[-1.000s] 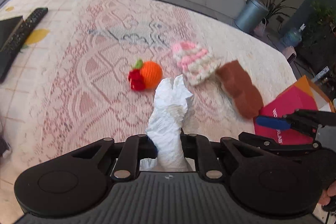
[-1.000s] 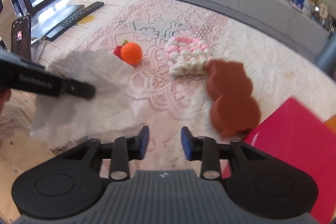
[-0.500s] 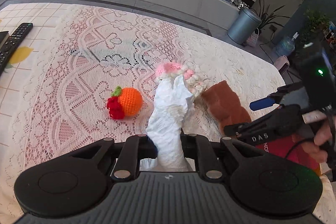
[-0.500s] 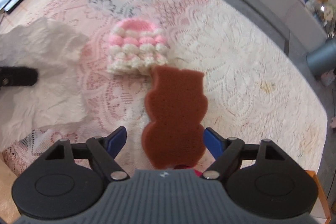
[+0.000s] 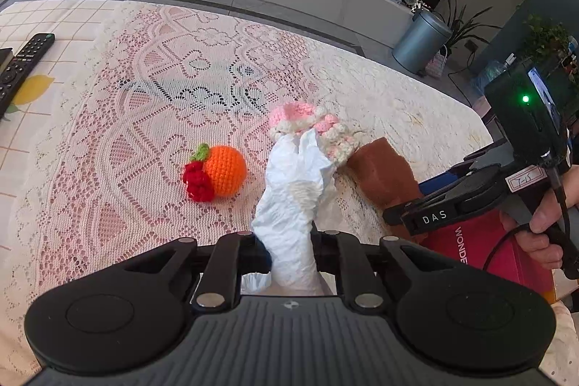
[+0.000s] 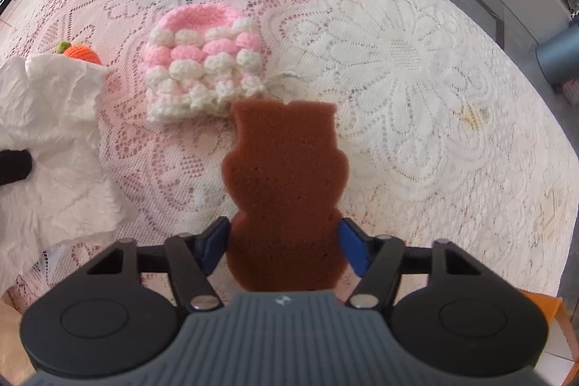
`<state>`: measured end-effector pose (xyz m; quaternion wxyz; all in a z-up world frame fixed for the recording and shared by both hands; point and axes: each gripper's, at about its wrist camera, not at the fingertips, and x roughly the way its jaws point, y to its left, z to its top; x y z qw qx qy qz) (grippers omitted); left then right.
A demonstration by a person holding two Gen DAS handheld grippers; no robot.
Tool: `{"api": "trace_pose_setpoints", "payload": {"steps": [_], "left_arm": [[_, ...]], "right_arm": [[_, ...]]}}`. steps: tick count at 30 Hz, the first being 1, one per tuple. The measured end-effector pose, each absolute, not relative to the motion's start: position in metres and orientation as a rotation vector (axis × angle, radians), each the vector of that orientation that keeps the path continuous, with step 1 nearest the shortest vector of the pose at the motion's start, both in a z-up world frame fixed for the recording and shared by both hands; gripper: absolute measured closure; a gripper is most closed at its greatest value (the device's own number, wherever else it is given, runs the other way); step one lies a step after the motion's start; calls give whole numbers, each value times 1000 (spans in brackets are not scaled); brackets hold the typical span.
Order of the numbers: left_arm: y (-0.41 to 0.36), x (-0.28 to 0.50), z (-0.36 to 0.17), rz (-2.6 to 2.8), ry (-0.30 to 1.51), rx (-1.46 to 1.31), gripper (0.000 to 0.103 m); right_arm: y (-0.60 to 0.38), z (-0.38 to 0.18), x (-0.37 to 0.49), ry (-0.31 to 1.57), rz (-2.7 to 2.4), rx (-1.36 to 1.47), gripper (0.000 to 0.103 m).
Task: Organize soft objects
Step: 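Carry the tissue and sponge into the orange box and release both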
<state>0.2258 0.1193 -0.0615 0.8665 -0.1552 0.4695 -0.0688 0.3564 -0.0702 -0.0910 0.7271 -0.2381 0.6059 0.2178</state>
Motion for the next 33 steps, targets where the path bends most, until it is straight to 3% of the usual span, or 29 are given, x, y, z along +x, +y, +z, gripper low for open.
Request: {"api": "trace_pose_setpoints", "payload": {"steps": [5, 10, 23, 33], "left_arm": [[118, 220, -53, -139, 969, -318, 87], [117, 211, -42, -134, 950, -316, 87], [121, 165, -13, -89, 915, -331, 87], [81, 124, 48, -178, 810, -284, 87]], "right_arm": [[-70, -73, 341, 1263, 495, -535, 79], [-72, -54, 328, 1201, 513, -488, 88], [-86, 19, 244, 1055, 630, -222, 91], [-163, 81, 166, 903, 594, -138, 91]]}}
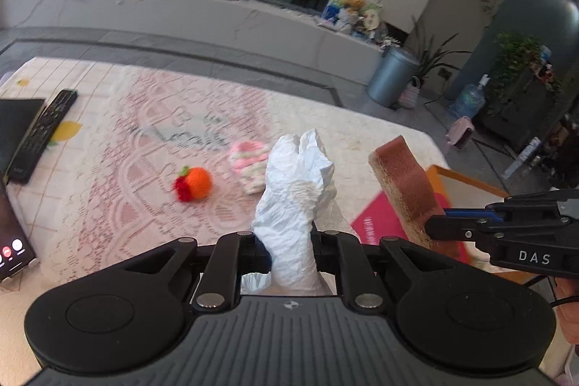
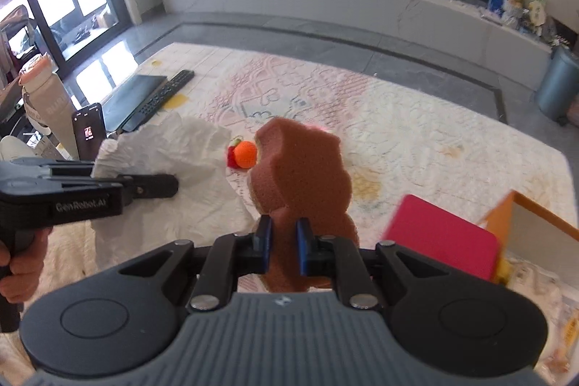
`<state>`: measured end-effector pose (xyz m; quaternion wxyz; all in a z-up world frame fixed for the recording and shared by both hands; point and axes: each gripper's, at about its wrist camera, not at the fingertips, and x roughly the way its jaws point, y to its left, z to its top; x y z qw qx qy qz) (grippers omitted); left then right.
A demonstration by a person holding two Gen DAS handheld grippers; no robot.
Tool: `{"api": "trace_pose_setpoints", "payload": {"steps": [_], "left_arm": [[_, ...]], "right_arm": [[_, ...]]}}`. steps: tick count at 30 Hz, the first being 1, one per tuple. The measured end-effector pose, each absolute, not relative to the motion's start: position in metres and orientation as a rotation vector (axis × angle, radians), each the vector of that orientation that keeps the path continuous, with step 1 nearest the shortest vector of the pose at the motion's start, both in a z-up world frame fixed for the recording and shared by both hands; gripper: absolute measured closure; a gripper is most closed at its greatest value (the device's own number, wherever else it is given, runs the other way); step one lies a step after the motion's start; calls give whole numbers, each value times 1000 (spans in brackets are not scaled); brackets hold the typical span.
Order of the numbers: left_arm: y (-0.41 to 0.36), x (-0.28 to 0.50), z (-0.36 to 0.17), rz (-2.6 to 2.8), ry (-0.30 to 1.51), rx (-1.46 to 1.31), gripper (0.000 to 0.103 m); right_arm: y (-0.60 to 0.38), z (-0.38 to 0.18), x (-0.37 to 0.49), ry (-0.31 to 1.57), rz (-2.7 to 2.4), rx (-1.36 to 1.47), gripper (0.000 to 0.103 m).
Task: Organize soft objects
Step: 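Carry the tissue and sponge into the orange box and release both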
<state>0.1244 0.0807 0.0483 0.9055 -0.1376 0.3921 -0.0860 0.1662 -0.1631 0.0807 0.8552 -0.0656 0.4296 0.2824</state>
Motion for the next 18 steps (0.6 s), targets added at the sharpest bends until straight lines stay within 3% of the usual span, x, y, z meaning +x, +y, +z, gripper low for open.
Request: {"api": "trace_pose_setpoints", "payload": {"steps": [11, 18], "left_arm": [[-34, 137, 89, -435, 761, -225, 87], [-132, 186, 70, -552, 820, -126, 87]], "right_arm": [[-300, 108, 125, 831, 363, -100, 91], [-379, 95, 147, 864, 209, -88, 91]]}}
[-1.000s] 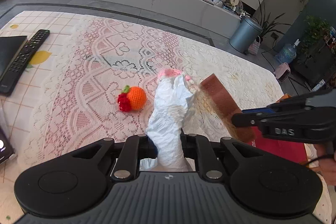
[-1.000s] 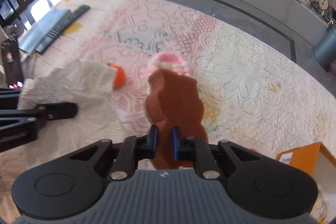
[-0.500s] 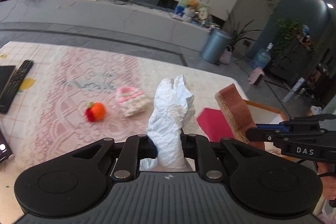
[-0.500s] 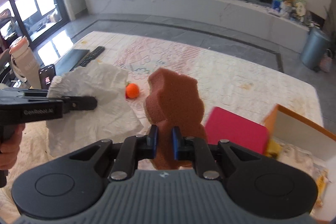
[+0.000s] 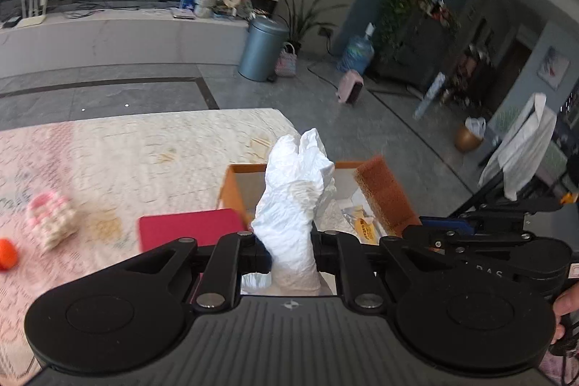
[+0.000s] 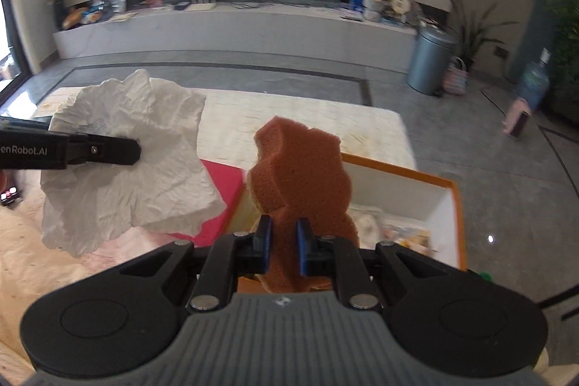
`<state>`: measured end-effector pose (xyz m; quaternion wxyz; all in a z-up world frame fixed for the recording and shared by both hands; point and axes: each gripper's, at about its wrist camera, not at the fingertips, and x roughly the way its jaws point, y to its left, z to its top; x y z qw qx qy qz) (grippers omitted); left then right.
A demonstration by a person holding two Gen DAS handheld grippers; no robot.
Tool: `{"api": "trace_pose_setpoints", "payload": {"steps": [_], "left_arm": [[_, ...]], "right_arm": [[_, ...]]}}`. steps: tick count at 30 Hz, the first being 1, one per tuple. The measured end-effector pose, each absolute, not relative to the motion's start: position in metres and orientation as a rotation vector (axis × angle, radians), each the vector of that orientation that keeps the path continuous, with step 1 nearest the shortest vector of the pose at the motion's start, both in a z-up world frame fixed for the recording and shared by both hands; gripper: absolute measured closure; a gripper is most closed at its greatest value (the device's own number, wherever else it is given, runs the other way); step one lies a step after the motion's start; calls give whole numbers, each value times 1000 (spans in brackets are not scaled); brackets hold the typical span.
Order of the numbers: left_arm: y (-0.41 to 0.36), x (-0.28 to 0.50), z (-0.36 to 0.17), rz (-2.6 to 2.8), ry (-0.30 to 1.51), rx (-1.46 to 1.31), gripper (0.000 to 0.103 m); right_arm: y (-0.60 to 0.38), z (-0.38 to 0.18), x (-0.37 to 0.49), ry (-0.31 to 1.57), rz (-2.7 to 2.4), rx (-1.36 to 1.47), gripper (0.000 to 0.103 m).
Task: Organize soft objects
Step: 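Carry the tissue and sponge into the orange box and release both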
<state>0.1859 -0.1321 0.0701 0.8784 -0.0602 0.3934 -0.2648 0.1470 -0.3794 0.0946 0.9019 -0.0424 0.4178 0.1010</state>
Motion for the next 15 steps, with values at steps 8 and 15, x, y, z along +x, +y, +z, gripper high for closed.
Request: {"api": "trace_pose_setpoints", "payload": {"steps": [8, 15], "left_arm": [[-194, 253, 9, -523, 959, -31, 87], [-229, 286, -31, -516, 1010, 110, 87]], "right_arm": [[-416, 41, 208, 983, 154, -138, 90], [-436, -7, 257, 1080, 126, -210, 90]]}}
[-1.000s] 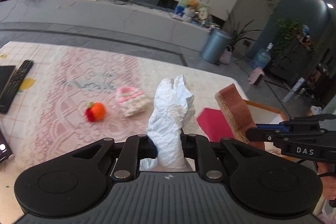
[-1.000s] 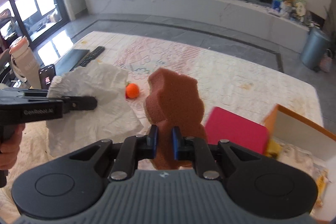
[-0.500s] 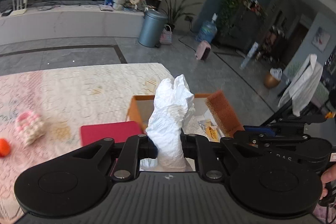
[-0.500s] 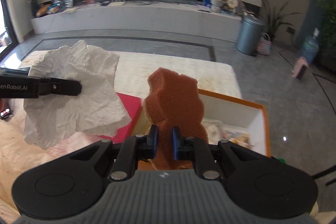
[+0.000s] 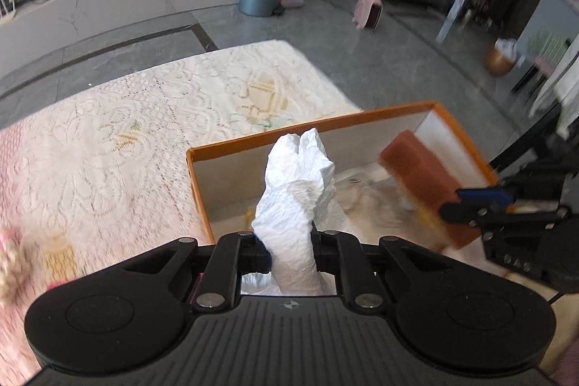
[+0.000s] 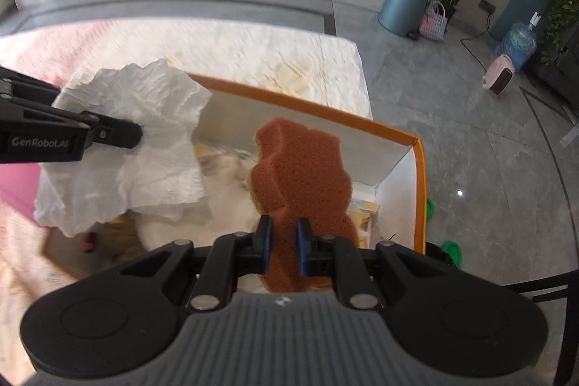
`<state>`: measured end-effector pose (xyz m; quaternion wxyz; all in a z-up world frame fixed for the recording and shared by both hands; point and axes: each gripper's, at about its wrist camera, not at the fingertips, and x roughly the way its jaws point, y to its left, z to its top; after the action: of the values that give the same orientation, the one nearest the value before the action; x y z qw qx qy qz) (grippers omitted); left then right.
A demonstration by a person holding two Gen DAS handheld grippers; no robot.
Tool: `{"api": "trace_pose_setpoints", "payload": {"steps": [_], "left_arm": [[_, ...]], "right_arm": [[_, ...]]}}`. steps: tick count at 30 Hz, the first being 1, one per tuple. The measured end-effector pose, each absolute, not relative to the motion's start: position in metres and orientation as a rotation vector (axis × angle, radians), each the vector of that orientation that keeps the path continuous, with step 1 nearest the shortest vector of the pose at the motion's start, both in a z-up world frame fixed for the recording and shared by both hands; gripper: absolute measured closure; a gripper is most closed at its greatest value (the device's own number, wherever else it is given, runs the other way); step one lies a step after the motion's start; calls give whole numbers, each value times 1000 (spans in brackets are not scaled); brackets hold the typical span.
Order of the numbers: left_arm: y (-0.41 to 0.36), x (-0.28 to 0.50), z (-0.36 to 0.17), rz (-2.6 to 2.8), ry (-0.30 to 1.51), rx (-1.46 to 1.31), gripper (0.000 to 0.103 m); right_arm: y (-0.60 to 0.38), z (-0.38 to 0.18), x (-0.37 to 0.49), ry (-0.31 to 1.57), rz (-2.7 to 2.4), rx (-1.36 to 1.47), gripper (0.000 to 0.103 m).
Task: Organize soft objects
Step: 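Carry the tissue and sponge into the orange box and release both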
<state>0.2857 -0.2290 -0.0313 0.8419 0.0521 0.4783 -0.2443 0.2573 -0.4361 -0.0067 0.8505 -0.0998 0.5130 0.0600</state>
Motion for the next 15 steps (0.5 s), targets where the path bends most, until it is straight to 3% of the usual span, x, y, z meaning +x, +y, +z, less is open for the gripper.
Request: {"api": "trace_pose_setpoints", "payload": {"steps": [9, 15], "left_arm": [[-255, 295, -58, -488, 1026, 322, 85], [-261, 286, -57, -476, 978, 390, 68]], "right_arm": [[-440, -46, 277, 1156, 154, -199, 90], [-433, -51, 278, 1166, 163, -213, 84]]}}
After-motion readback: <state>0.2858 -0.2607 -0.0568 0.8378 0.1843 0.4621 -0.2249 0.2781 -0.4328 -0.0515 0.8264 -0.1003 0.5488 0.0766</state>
